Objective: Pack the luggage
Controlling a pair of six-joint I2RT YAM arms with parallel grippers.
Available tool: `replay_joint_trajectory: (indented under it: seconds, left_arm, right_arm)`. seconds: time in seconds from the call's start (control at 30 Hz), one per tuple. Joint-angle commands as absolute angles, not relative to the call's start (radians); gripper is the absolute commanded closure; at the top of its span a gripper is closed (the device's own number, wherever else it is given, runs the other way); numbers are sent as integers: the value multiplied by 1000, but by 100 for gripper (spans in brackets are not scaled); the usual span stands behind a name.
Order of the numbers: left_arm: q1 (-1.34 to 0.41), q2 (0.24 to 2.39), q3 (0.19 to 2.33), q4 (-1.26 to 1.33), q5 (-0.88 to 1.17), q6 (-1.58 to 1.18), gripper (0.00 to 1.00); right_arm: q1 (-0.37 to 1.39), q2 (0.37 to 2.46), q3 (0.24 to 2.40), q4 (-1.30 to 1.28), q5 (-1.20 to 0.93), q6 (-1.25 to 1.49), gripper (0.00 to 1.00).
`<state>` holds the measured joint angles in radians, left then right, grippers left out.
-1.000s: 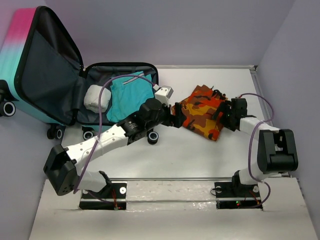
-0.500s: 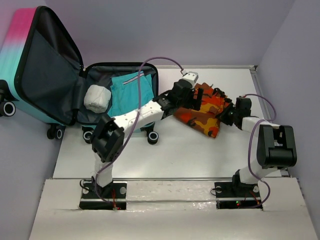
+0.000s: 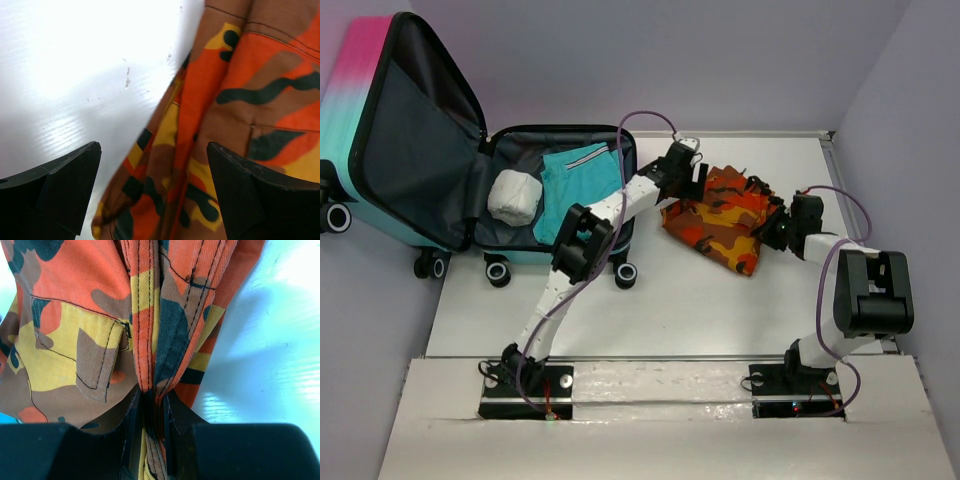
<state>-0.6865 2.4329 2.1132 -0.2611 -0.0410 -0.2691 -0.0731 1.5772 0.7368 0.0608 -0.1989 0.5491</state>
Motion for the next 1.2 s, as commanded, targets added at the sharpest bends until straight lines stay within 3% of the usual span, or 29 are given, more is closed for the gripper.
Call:
replay_joint_trajectory:
  seconds: [0.0, 0.13, 0.3, 0.4, 0.43, 0.5, 0.53, 0.8, 1.17]
  left_arm:
    - [-678, 2494, 2266, -337, 73, -244, 1]
    - [-673, 2540, 2257, -322, 198, -250, 7]
    - [-670, 2566, 2180, -247, 368, -287, 27]
    - [-669, 2571, 2135, -201, 409, -317, 50]
    - [-669, 2568, 2122, -193, 414, -324, 65]
    - [-670, 2560, 2102, -169, 416, -324, 81]
    - [-670, 2545, 2083, -163, 410, -324, 94]
    - [-666, 2318, 2002, -80, 397, -342, 94]
    - [-618, 2108, 2115, -176, 423, -348, 94]
  right_arm:
    - [-86, 1560, 727, 43, -193, 502, 93]
    - [-86, 1557, 726, 52, -204, 505, 93]
    - [-86, 1555, 726, 64, -221, 509, 93]
    - [-86, 1552, 724, 69, -222, 509, 93]
    - [-86, 1551, 723, 71, -229, 511, 93]
    - [-86, 1548, 719, 77, -233, 511, 93]
    - [-86, 1548, 718, 80, -238, 512, 93]
    - [-58, 1494, 721, 135, -310, 540, 93]
    - [116, 1396, 854, 121, -336, 601, 93]
